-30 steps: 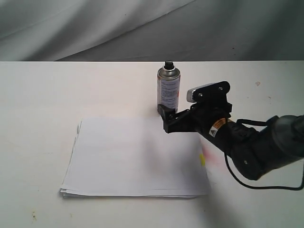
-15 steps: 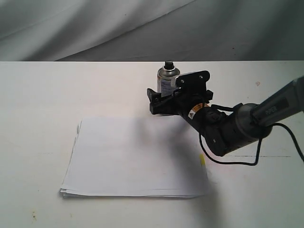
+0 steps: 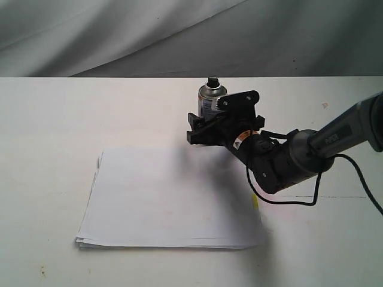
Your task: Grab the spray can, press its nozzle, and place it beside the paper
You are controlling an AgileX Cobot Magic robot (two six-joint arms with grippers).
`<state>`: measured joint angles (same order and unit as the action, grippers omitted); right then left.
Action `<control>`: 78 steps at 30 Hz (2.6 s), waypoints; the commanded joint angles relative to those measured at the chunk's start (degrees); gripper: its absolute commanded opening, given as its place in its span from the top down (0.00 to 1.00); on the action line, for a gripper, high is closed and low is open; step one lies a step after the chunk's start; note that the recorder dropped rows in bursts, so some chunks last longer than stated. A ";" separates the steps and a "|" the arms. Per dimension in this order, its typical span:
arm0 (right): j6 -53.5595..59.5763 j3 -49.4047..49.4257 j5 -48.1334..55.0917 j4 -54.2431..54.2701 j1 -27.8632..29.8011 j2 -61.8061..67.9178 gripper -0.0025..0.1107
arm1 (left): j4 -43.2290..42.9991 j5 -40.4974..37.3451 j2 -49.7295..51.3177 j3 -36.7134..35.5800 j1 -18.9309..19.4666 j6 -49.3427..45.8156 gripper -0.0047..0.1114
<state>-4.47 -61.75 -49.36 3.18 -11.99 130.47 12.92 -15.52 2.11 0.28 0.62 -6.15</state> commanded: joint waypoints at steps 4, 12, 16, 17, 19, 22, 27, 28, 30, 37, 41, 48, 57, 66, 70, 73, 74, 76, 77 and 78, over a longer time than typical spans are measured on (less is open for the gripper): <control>0.15 -0.35 -0.93 1.79 0.00 -0.08 0.67 | -0.02 0.28 -0.39 -0.28 -0.20 -0.06 0.96; 0.15 -0.35 -0.33 1.95 0.10 -1.75 0.98 | -0.02 0.28 -0.39 -0.28 -0.20 -0.06 0.96; 1.85 -0.35 8.17 1.95 0.10 -8.11 0.98 | -0.02 0.28 -0.39 -0.28 -0.20 -0.06 0.96; 3.01 -0.35 10.33 1.64 0.10 -9.83 0.98 | -0.02 0.28 -0.39 -0.28 -0.20 -0.06 0.96; 6.76 -0.35 16.75 1.33 0.10 -14.27 0.98 | -0.02 0.28 -0.39 -0.28 -0.20 -0.06 0.96; 10.88 -0.35 27.06 0.34 0.10 -21.31 0.98 | -0.02 0.28 -0.39 -0.28 -0.20 -0.06 0.96; 11.74 -0.35 47.19 -4.15 -0.01 -32.22 0.98 | -0.02 0.28 -0.39 -0.28 -0.20 -0.06 0.96; 11.74 -0.35 51.64 -4.28 -0.10 -34.46 0.98 | -0.02 0.28 -0.39 -0.28 -0.20 -0.06 0.96; 11.88 -0.35 59.59 -4.28 -0.70 -38.43 0.98 | -0.02 0.28 -0.39 -0.28 -0.20 -0.06 0.96; 18.47 -0.35 77.69 -4.28 -3.09 -46.04 0.98 | -0.02 0.28 -0.39 -0.28 -0.20 -0.06 0.96; 15.81 0.68 80.56 -13.41 -8.90 -46.08 0.98 | -0.02 0.28 -0.39 -0.28 -0.20 -0.06 0.96; -13.55 5.97 72.99 -57.23 -19.16 -43.19 0.98 | -0.02 0.28 -0.39 -0.28 -0.20 -0.06 0.96; -26.06 5.97 78.31 -77.08 -24.10 -32.30 0.98 | -0.02 0.28 -0.39 -0.28 -0.20 -0.06 0.96; -26.19 5.97 82.98 -78.20 -24.10 -32.18 0.98 | -0.02 0.28 -0.39 -0.28 -0.20 -0.06 0.96; -26.19 5.97 82.98 -78.20 -24.10 -32.18 0.98 | -0.02 0.28 -0.39 -0.28 -0.20 -0.06 0.96; -25.83 5.97 83.00 -78.20 -24.10 -32.18 0.98 | -0.02 0.28 -0.39 -0.28 -0.20 -0.06 0.96; -25.83 5.97 83.00 -78.20 -24.10 -32.18 0.98 | -0.02 0.28 -0.39 -0.28 -0.20 -0.06 0.96; -25.83 5.97 83.00 -78.20 -24.10 -32.18 0.98 | 0.68 0.57 -0.39 -0.28 -0.20 0.17 0.96; -25.83 5.97 83.00 -78.20 -24.10 -32.18 0.98 | 1.64 0.76 -0.39 -0.28 -0.20 0.17 0.96; -25.83 5.97 83.00 -78.20 -24.10 -32.18 0.98 | 2.50 1.06 -0.39 -0.28 -0.20 0.17 0.96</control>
<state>-30.10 -55.56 33.44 -73.16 -35.97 99.04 13.38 -15.52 2.11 0.28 0.62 -6.15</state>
